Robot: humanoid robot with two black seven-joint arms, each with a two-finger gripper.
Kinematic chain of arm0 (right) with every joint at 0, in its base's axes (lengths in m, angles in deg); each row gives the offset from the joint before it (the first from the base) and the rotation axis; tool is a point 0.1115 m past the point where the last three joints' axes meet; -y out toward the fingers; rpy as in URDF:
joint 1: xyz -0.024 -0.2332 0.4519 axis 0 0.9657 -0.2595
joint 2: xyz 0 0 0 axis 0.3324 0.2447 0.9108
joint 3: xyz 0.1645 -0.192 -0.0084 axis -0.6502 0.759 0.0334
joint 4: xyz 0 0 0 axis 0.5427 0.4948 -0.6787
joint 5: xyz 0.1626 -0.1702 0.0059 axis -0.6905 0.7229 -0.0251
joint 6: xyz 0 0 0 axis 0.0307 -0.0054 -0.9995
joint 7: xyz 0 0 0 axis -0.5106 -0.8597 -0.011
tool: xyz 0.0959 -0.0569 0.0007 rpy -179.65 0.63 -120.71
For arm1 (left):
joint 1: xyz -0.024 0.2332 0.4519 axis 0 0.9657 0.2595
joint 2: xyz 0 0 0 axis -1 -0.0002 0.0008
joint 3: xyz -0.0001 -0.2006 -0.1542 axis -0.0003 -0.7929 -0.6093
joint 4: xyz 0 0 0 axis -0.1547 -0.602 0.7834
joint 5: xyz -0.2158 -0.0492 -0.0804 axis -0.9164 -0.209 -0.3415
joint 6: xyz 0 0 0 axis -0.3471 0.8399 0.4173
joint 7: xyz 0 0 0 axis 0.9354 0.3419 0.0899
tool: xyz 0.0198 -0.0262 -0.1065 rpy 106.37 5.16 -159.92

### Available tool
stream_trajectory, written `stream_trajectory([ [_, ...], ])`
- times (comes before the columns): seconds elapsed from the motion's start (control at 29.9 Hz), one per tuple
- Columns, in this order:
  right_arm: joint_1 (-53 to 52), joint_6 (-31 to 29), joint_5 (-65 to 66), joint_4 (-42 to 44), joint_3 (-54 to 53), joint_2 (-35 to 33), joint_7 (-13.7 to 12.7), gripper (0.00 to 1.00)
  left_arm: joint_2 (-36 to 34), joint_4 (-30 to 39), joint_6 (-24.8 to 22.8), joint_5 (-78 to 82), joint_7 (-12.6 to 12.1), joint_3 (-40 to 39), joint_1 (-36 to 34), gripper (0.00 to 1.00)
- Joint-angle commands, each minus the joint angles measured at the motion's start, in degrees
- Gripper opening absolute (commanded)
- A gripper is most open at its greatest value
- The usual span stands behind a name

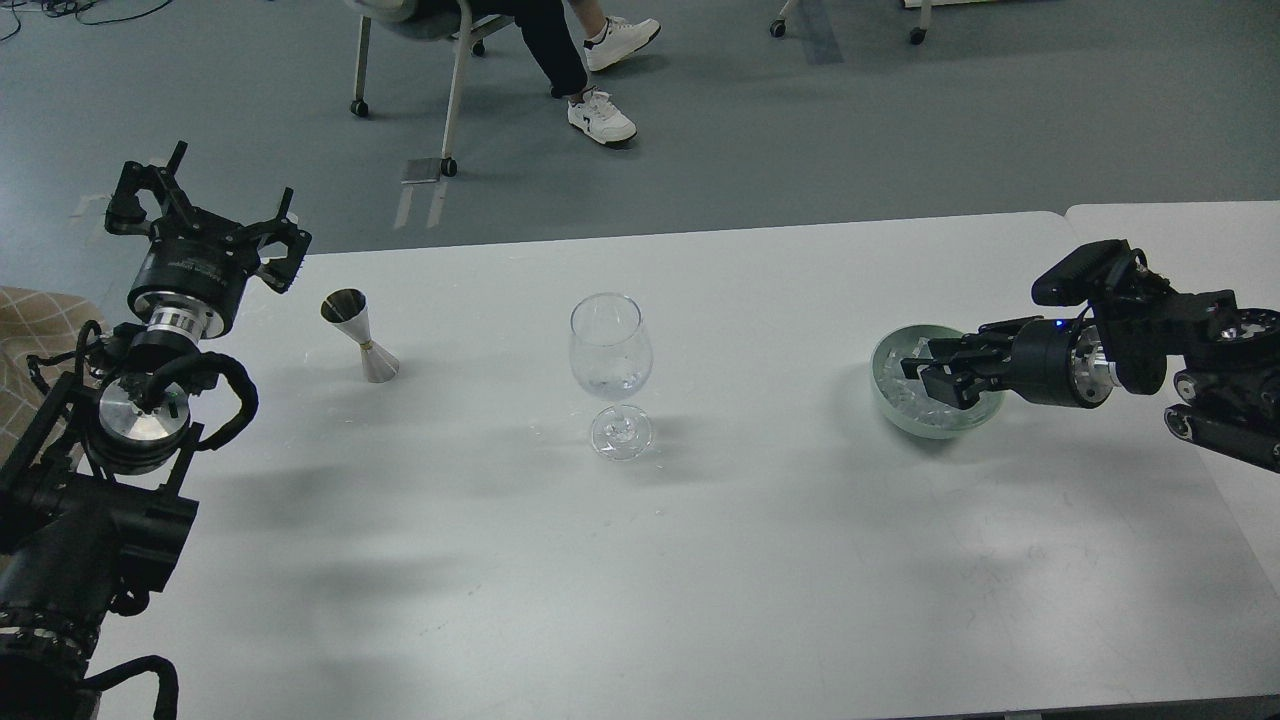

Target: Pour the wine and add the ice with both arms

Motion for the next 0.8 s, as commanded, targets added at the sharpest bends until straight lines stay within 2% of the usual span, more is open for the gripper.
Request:
stream_trajectory([
  [0.0, -0.29, 0.16, 0.00, -0.60, -3.96, -2.05, 0.00, 0.47, -0.40, 0.06, 0.03, 0.00, -0.08, 0.00, -0.08, 0.98],
  [0.2, -0.03, 0.16, 0.00, -1.92, -8.37, -5.04, 0.00, 0.47, -0.58, 0.07, 0.12, 0.00, -0.08, -0.09, -0.08, 0.98],
  [0.37, 1.72, 0.25, 0.18, -8.06, -8.37, -8.55, 0.00, 0.46, -0.41, 0.50, 0.21, 0.09, -0.08, 0.00, 0.00, 0.98],
  [0.53, 3.75, 2.79, 0.36, -9.04, -8.28, -8.56, 0.00, 0.47, -0.41, 0.68, 0.21, 0.09, -0.08, -0.09, 0.62, 0.98],
  [0.77, 5.68, 2.97, 0.62, -8.34, -8.02, -8.30, 0.00, 0.47, -0.23, 0.68, 0.12, 0.09, 0.00, -0.09, 1.23, 0.98],
])
